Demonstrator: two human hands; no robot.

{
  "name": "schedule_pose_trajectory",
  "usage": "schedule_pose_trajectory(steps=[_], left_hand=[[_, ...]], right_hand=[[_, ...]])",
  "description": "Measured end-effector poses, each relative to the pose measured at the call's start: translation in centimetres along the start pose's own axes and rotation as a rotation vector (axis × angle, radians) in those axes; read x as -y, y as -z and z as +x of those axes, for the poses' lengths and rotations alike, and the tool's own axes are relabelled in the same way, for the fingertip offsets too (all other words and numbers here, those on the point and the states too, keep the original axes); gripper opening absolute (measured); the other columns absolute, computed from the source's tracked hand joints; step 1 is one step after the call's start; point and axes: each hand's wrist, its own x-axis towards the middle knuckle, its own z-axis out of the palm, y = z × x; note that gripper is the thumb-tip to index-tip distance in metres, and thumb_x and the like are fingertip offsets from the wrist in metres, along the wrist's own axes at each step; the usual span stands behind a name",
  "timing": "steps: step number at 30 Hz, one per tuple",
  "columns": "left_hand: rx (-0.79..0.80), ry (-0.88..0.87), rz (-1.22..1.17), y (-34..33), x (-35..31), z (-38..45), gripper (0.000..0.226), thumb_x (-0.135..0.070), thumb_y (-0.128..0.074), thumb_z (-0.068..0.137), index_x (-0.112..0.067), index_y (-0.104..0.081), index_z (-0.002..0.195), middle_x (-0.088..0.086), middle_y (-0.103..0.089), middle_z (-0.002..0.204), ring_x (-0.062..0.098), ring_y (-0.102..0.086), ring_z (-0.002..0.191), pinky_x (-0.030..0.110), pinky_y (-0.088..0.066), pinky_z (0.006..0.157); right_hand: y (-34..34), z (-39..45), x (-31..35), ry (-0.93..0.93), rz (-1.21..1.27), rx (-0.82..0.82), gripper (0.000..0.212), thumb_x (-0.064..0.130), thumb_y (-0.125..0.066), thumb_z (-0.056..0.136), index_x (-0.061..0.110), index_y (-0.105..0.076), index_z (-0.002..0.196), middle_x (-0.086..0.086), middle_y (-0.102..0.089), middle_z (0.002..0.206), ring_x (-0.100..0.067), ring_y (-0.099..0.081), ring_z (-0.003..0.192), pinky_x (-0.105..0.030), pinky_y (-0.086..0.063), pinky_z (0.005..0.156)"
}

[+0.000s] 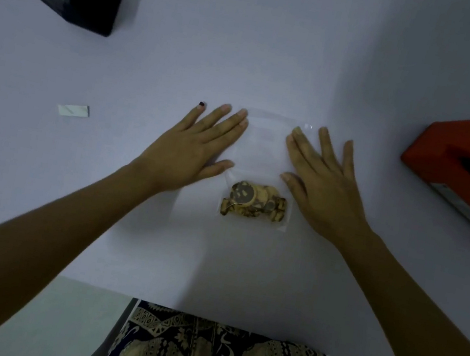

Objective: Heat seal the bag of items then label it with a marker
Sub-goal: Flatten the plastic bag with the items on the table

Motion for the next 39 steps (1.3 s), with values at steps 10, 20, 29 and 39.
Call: schedule_pose_trajectory(steps=[10,20,29,39], left_hand=[[-0.152,0.223,-0.255,0.0,-3.4,0.5,0.056,-0.037,-0.038,0.100,-0.010,-0.028,0.148,0.008,-0.025,0.157,0.025,-0.018,0.147,0.043,-0.019,0.121],[-0.362,0.766,-0.717,1.7,-7.7,1.5,0.054,-0.032,-0.065,0.089,-0.014,-0.045,0.136,0.006,-0.048,0.124,0.016,-0.054,0.099,0.017,-0.039,0.078],[-0.284,0.880,-0.961,3.7,-5.4,3.5,0.047,-0.039,-0.074,0.079,-0.011,-0.060,0.115,0.001,-0.068,0.096,0.011,-0.061,0.085,0.011,-0.037,0.064],[-0.171,0.696,-1.059,3.7,-5.4,3.1,0.017,-0.026,-0.068,0.086,-0.010,-0.067,0.091,0.000,-0.067,0.088,0.014,-0.060,0.081,0.023,-0.047,0.069]], right_hand=[[-0.2,-0.2,0.8,-0.091,0.058,0.066,0.062,0.050,-0.018,0.101,0.020,-0.001,0.152,0.004,0.002,0.161,-0.030,0.008,0.147,-0.060,0.002,0.116],[0.3,-0.2,1.1,-0.126,0.109,0.120,0.071,0.055,-0.023,0.098,0.023,0.012,0.151,0.008,0.017,0.159,-0.026,0.019,0.146,-0.059,0.008,0.115],[0.8,-0.1,1.1,-0.138,0.154,0.138,0.076,0.058,-0.024,0.096,0.024,0.014,0.151,0.009,0.018,0.159,-0.023,0.020,0.146,-0.058,0.008,0.116],[0.5,-0.5,1.6,-0.280,0.428,-0.088,0.100,0.054,-0.057,0.086,0.015,0.007,0.152,-0.002,0.007,0.161,-0.013,0.005,0.148,-0.042,0.007,0.119]])
